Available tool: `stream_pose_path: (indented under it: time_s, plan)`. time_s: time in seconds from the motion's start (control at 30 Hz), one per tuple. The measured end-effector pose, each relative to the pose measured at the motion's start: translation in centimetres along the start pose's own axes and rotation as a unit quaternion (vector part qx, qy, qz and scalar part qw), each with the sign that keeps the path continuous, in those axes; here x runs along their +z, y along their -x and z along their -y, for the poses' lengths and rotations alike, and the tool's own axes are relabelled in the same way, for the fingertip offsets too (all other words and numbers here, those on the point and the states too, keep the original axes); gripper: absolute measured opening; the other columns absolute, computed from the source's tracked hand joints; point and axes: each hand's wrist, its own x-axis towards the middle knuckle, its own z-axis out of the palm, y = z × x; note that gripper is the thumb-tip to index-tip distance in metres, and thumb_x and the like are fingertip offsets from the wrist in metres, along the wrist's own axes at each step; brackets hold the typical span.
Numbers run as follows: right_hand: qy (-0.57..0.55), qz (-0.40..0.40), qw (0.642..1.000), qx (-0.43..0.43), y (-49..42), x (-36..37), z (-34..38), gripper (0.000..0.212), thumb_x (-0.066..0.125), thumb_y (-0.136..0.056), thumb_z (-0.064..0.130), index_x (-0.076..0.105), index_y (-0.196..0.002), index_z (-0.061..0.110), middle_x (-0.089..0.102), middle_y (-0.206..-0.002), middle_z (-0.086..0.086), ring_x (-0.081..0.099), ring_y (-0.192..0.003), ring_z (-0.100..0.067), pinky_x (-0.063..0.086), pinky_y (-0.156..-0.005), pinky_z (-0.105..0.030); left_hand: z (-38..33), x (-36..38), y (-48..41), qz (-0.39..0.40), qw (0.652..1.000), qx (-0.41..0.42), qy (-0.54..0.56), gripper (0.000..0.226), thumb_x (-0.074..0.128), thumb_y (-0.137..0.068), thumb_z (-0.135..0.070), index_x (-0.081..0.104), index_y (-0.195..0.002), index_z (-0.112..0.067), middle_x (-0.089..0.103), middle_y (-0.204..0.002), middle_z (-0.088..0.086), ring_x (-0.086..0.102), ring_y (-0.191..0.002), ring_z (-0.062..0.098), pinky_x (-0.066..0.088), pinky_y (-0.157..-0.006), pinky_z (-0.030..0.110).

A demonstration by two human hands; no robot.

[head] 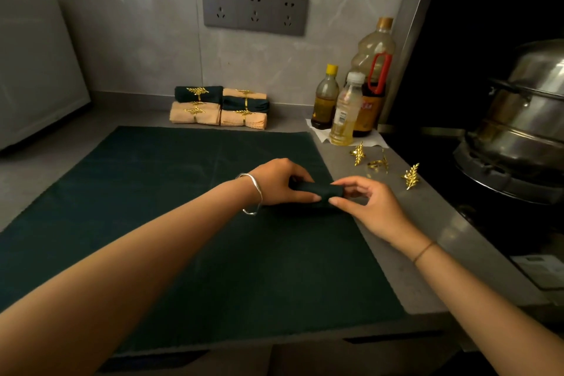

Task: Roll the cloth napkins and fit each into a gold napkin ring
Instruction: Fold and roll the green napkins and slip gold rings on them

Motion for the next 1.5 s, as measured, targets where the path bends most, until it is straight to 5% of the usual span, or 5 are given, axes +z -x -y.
stream_pose_path:
  time_s: [0.5,0.63,0.83,1.2,1.5]
  plan:
    - [0.112,-0.261,0.950,0.131,-2.2,-8.5,-6.8,0.052,0.073,-0.079,0.032,0.051,-0.121,0.011,0.048,-0.128,-0.008,0.045,-0.119,-0.024,0.040,-0.097,-0.036,-2.1,2.4,-4.8,-0.097,0.995,-0.035,0.015,0.035,0.063,-0.085,-0.040,0.063,-0.113,-0.019,0.066,-0.104,0.002,0.060,-0.089,0.014,0.053,-0.081,0.031]
    - [0.133,-0.219,0.934,0.250,-3.8,-9.0,-9.1,0.049,0.068,-0.080,0.044,0.060,-0.116,0.011,0.048,-0.129,-0.013,0.044,-0.121,-0.031,0.040,-0.101,-0.044,-2.1,2.6,-4.8,-0.108,0.993,-0.051,0.019,0.035,0.064,-0.084,-0.039,0.063,-0.113,-0.019,0.066,-0.105,0.002,0.060,-0.090,0.014,0.053,-0.083,0.032]
    - [0.061,-0.175,0.970,0.159,-3.6,-7.4,-7.3,0.013,0.066,-0.086,0.020,0.061,-0.086,0.008,0.061,-0.086,-0.006,0.056,-0.087,-0.022,0.043,-0.069,-0.026,-0.5,1.5,-2.5,-0.133,0.989,-0.058,0.010,0.035,0.062,-0.085,-0.037,0.060,-0.116,-0.021,0.064,-0.110,0.000,0.060,-0.094,0.012,0.051,-0.086,0.030]
    - [-0.104,0.152,0.972,0.144,-7.4,1.6,2.7,0.038,0.076,-0.075,0.014,0.057,-0.107,0.011,0.071,-0.101,-0.006,0.067,-0.098,-0.014,0.049,-0.091,-0.026,4.4,-1.7,3.5,-0.226,0.968,-0.112,-0.010,0.037,0.062,-0.084,-0.036,0.060,-0.118,-0.021,0.064,-0.110,0.000,0.058,-0.096,0.014,0.051,-0.086,0.033]
    - [-0.297,0.115,0.927,0.199,-7.9,4.9,2.5,0.036,0.069,-0.079,0.006,0.052,-0.110,0.012,0.069,-0.107,-0.013,0.068,-0.098,-0.022,0.053,-0.089,-0.033,5.0,-1.9,3.3,-0.211,0.971,-0.098,-0.059,0.037,0.064,-0.084,-0.036,0.059,-0.118,-0.025,0.064,-0.111,-0.006,0.054,-0.091,0.005,0.048,-0.082,0.023]
